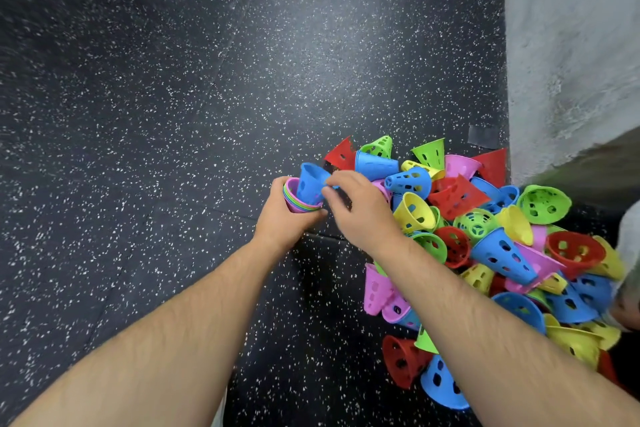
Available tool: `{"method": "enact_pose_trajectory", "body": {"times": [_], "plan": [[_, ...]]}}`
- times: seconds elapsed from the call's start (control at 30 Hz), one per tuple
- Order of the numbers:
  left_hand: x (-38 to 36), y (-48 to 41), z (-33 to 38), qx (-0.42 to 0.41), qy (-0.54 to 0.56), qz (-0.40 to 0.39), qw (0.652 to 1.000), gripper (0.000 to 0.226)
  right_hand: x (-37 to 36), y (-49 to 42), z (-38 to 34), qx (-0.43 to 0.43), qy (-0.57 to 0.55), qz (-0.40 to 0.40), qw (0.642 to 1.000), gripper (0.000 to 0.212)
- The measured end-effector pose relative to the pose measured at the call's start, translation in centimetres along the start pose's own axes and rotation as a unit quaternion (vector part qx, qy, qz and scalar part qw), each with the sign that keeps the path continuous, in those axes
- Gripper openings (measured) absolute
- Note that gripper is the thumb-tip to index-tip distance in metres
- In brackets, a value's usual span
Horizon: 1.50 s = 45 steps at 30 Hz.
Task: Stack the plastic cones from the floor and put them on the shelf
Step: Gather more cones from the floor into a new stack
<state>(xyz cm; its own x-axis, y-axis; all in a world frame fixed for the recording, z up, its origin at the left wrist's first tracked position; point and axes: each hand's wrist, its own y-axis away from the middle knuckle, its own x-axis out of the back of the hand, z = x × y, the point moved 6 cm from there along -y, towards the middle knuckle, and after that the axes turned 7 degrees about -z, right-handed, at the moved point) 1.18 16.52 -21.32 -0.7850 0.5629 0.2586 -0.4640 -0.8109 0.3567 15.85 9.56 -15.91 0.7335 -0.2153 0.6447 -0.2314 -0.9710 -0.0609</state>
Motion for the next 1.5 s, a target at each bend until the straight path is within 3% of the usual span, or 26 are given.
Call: {"method": "enact_pose_trajectory", "body": {"times": [0.07, 0.17, 0.33, 0.5, 0.67, 0.87, 1.0, 1.1, 1.17, 1.3, 1.5], "plan": [[-0.1, -0.8, 0.5, -0.007, 0.01, 0.002, 1.0, 0.069, -0.2, -0.6, -0.2, 0.006, 0.005, -0.035, 0.999, 0.023], [-0.2, -2.1, 0.7, -0.007, 0.003, 0.004, 1.0, 0.072, 0.6, -3.6, 0.8, -0.001, 0.045, -0.015, 0.999, 0.029], [-0.5, -3.2, 0.5, -0.001, -0.005, 0.0, 1.0, 0.069, -0.4, -9.1, 3.5, -0.049, 0.283, -0.145, 0.947, 0.056], [-0.6, -3.9, 0.3, 0.006, 0.002, -0.004, 1.0, 0.069, -1.4, -10.9, 4.0, -0.046, 0.382, -0.213, 0.898, 0.037], [-0.2, -4.1, -0.3, 0.015, 0.007, 0.006, 1.0, 0.072, -1.7, -10.2, 4.8, -0.038, 0.338, -0.221, 0.914, 0.026], [0.0, -3.9, -0.3, 0.017, -0.003, 0.01, 1.0, 0.071, 1.5, -9.3, 3.7, -0.011, 0.222, -0.085, 0.971, 0.02], [-0.8, -4.4, 0.9, 0.007, -0.009, 0.002, 1.0, 0.067, 3.0, -7.6, 2.2, 0.018, 0.169, -0.044, 0.984, 0.018], [-1.7, -5.0, 2.2, -0.007, -0.005, -0.002, 1.0, 0.07, 3.6, -6.0, 1.6, 0.019, 0.165, -0.083, 0.983, 0.027], [-2.5, -5.5, 3.0, -0.014, -0.006, -0.007, 1.0, 0.073, 4.5, -5.2, 2.0, -0.038, 0.152, -0.104, 0.982, 0.036], [-4.5, -6.8, 3.9, -0.028, -0.022, -0.022, 0.999, 0.067, 6.8, -5.9, 4.9, -0.126, 0.188, -0.062, 0.972, 0.029], [-6.7, -8.7, 4.7, -0.034, -0.009, -0.049, 0.998, 0.07, 6.4, -7.6, 7.8, -0.173, 0.232, -0.164, 0.943, 0.039]]}}
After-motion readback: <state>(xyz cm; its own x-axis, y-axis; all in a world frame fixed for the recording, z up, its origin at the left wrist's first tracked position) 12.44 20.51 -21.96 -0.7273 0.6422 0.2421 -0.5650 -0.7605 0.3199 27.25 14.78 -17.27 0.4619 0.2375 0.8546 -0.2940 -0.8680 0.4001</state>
